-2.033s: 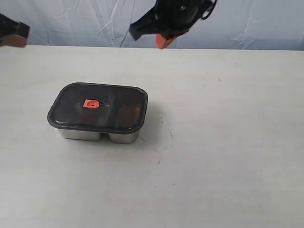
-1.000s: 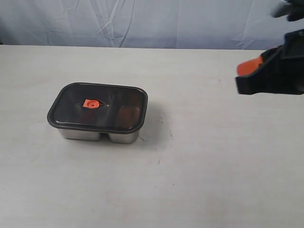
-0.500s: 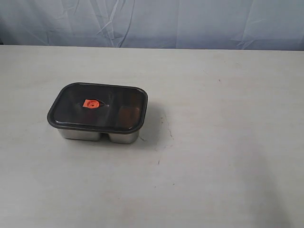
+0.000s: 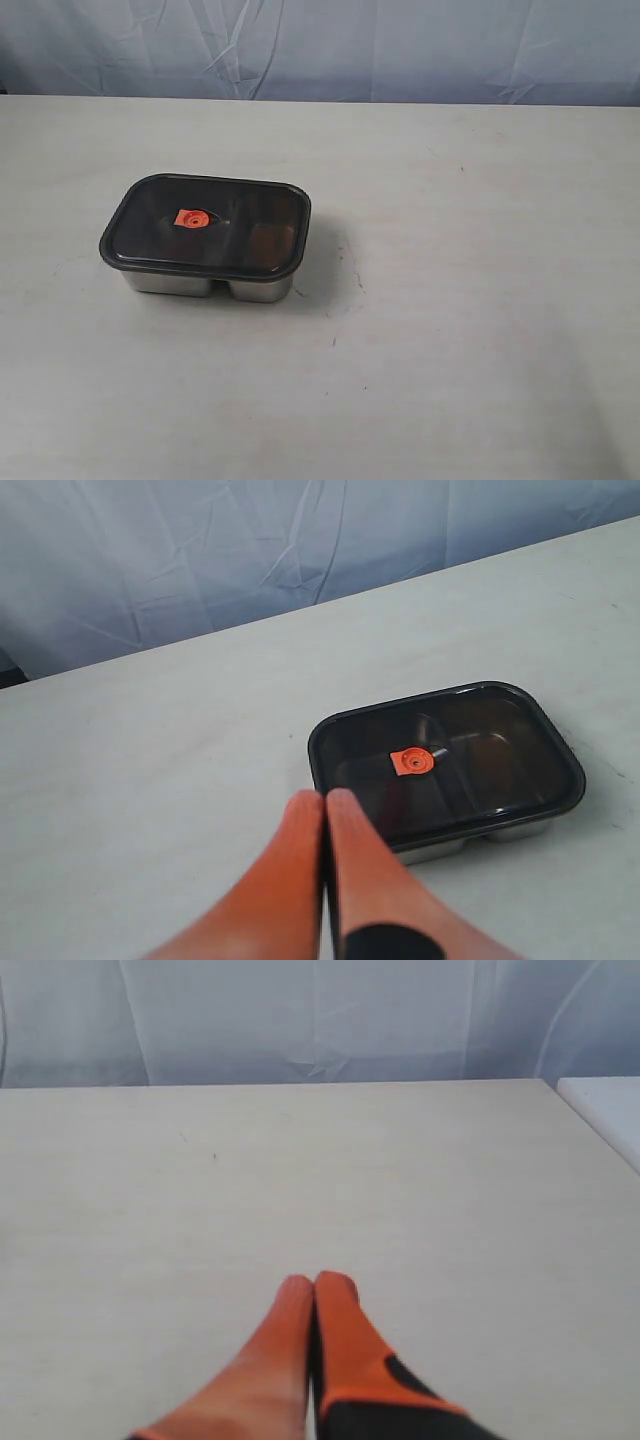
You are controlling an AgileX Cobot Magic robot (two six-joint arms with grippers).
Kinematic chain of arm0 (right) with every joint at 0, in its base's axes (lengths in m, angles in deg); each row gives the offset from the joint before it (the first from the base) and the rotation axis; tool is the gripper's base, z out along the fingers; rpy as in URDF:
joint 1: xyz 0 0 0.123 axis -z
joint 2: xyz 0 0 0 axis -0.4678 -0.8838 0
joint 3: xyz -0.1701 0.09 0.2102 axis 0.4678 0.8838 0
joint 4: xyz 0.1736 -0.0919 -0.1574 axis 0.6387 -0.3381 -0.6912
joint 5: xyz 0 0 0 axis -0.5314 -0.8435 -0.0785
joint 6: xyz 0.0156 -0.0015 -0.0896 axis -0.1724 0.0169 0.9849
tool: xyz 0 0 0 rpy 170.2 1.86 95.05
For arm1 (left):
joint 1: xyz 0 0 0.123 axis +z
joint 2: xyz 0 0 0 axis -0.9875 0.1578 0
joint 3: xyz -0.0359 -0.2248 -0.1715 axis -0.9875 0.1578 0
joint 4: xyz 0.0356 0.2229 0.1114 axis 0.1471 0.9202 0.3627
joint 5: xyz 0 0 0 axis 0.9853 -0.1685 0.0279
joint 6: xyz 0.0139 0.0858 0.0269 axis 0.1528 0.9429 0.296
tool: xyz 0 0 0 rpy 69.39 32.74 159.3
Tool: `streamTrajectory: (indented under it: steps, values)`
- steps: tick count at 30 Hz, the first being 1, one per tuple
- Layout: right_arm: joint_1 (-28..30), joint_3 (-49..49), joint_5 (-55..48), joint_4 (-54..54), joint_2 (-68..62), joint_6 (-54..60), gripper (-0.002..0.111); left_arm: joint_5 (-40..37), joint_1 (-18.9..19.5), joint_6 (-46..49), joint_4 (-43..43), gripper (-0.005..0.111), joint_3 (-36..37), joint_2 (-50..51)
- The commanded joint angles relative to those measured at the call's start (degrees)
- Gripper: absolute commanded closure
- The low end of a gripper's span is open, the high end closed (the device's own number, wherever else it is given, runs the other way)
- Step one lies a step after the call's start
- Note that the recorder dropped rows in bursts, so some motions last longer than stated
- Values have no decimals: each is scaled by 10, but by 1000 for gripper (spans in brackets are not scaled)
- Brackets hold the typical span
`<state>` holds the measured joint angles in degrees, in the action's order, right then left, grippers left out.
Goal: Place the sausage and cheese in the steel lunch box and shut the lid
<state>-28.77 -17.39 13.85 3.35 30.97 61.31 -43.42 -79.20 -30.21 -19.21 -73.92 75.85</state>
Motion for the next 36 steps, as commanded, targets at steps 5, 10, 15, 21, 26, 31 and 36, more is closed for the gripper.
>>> streamTrajectory:
  steps: [5,10,15,21,26,31,36]
  values:
    - [2,41,32,-6,36,-3,109,2,0,-3,1,107,4,-4]
    - [2,44,32,-6,44,-3,109,2,0,-3,1,107,4,-4]
    - [2,73,79,-6,45,-47,109,2,0,-3,1,107,4,-4]
    - [2,84,78,-11,45,-77,109,2,0,-3,1,107,4,-4]
    - [4,84,79,-25,45,-78,109,2,0,-3,1,107,4,-4]
    - [27,84,66,-25,52,-78,109,2,0,-3,1,107,4,-4]
    - [32,84,57,-25,71,-78,109,2,0,-3,1,107,4,-4]
